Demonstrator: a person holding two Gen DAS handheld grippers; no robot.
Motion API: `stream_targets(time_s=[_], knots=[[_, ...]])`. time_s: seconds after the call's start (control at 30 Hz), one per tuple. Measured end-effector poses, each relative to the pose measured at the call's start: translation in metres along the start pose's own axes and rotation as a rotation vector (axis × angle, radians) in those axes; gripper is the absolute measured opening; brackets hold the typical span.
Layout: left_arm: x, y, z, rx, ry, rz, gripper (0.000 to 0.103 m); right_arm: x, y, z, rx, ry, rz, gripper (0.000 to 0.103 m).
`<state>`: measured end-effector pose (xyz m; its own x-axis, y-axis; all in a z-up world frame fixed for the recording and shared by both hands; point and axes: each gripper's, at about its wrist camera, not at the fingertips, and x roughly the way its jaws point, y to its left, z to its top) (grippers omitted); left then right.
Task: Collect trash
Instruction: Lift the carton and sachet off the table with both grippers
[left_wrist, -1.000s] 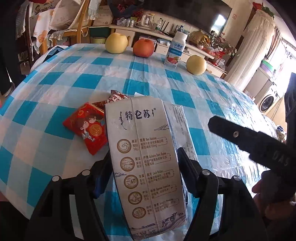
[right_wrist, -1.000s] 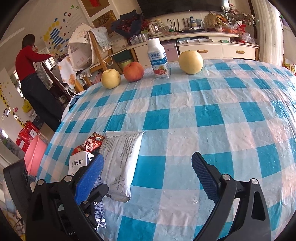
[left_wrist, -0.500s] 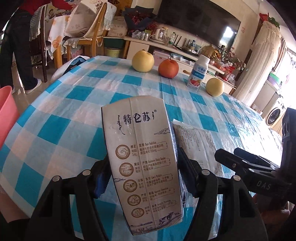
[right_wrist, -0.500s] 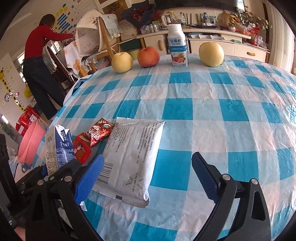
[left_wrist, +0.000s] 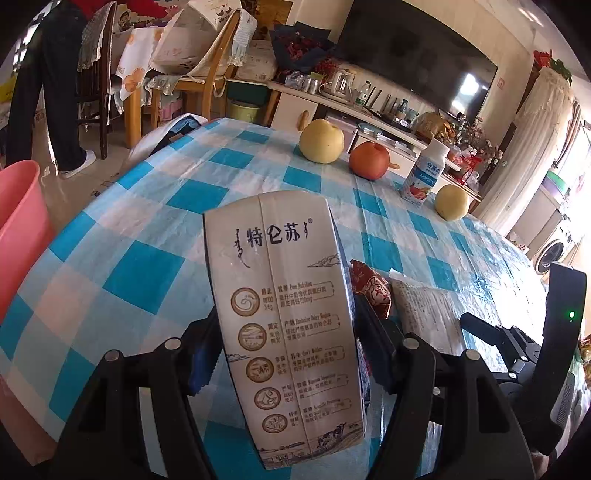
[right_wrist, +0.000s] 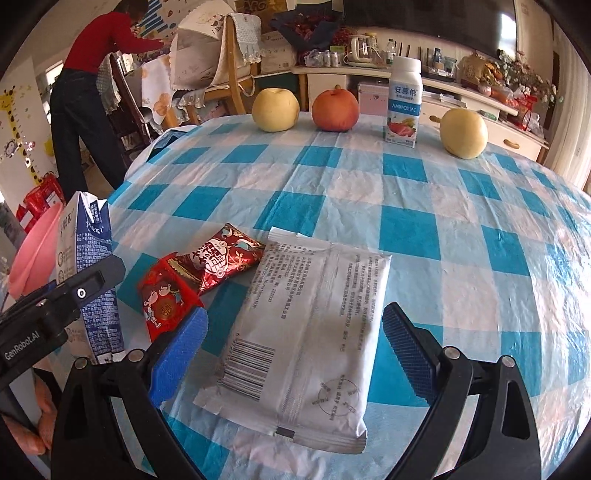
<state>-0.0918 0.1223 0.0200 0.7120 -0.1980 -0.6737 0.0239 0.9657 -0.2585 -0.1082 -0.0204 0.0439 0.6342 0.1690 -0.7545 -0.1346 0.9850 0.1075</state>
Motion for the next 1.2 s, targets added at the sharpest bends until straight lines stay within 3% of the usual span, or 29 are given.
stream_targets(time_s=[0.27, 0.63, 0.87, 1.2], knots=[[0.004, 0.007, 0.002, -0.016, 0.006, -0.027, 0.067, 0.020, 0.014, 0.001, -0.078, 0.020, -0.121, 0.095], [0.005, 0.011, 0.002, -0.026, 0.005, -0.047, 0.067, 0.031, -0.003, 0.001, 0.023, 0.056, -0.081, 0.095], [0.002, 0.011, 0.003, -0.024, -0.014, -0.052, 0.067, 0.028, -0.003, 0.001, 0.009, 0.045, -0.087, 0.082], [-0.005, 0.015, 0.006, -0.031, -0.053, -0.057, 0.067, 0.017, -0.008, 0.000, 0.033, 0.016, -0.079, 0.077]])
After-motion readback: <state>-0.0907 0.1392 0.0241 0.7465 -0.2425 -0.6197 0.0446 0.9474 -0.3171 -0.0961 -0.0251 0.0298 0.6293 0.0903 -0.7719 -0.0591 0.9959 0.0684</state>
